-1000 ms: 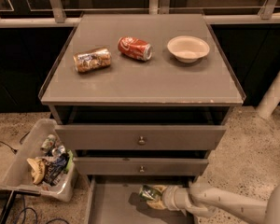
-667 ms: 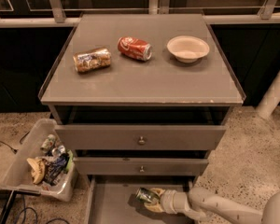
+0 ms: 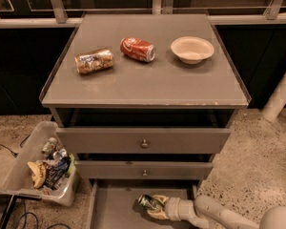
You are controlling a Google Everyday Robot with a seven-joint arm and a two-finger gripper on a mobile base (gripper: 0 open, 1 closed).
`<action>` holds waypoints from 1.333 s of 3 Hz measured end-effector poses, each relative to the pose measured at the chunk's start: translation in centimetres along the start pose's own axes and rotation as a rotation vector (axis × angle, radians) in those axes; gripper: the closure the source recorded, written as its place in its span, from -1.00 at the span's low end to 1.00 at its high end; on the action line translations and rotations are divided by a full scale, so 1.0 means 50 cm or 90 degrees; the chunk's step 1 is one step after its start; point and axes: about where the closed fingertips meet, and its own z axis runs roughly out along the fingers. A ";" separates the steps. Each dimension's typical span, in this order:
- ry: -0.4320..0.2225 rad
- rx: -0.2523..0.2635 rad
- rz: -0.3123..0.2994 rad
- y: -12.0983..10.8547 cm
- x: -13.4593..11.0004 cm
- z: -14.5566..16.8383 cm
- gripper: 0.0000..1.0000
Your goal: Place green can into bottom drawer
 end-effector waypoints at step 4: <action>0.049 -0.019 -0.030 -0.003 0.065 0.013 0.65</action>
Offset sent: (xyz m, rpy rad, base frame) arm -0.0017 -0.0151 -0.0361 -0.1085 -0.0060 0.0640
